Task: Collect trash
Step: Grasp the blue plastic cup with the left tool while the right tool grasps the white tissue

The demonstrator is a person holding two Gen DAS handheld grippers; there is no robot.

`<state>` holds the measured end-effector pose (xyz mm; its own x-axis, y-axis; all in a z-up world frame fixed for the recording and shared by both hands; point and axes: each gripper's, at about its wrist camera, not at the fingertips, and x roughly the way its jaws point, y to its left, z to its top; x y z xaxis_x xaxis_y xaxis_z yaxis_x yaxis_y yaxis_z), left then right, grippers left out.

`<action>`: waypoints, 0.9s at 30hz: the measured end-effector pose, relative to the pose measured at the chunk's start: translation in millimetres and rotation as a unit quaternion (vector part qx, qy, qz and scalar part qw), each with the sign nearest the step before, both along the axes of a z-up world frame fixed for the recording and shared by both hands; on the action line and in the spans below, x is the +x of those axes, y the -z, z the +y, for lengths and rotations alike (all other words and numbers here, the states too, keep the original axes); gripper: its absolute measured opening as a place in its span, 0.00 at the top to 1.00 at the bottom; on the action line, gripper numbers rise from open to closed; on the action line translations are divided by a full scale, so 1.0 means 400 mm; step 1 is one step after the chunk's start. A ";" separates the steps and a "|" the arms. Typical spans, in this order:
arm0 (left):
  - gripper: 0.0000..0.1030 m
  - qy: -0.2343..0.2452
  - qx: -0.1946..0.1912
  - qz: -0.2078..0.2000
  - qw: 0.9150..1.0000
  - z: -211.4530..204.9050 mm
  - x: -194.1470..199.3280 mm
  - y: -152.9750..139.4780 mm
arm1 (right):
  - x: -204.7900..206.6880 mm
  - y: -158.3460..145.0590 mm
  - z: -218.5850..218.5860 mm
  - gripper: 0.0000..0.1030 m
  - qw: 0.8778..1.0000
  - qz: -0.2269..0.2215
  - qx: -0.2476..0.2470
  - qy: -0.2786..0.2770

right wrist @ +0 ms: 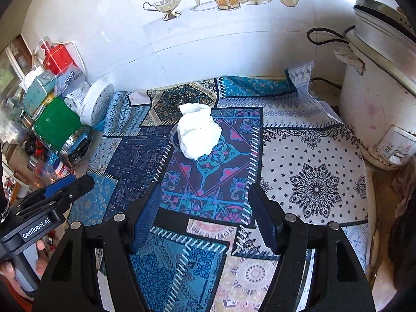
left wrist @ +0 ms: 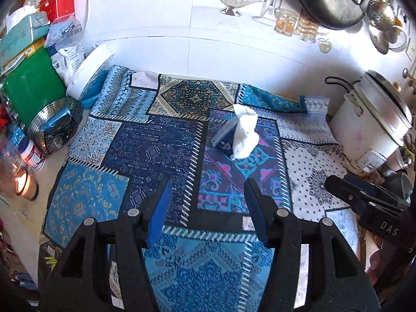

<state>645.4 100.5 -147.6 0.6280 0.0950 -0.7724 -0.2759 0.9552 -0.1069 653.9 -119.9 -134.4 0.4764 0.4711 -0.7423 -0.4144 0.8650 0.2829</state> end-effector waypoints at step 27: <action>0.45 0.131 -0.014 0.053 0.990 0.195 0.294 0.148 | 0.314 0.249 0.228 0.65 0.980 0.158 0.088 0.088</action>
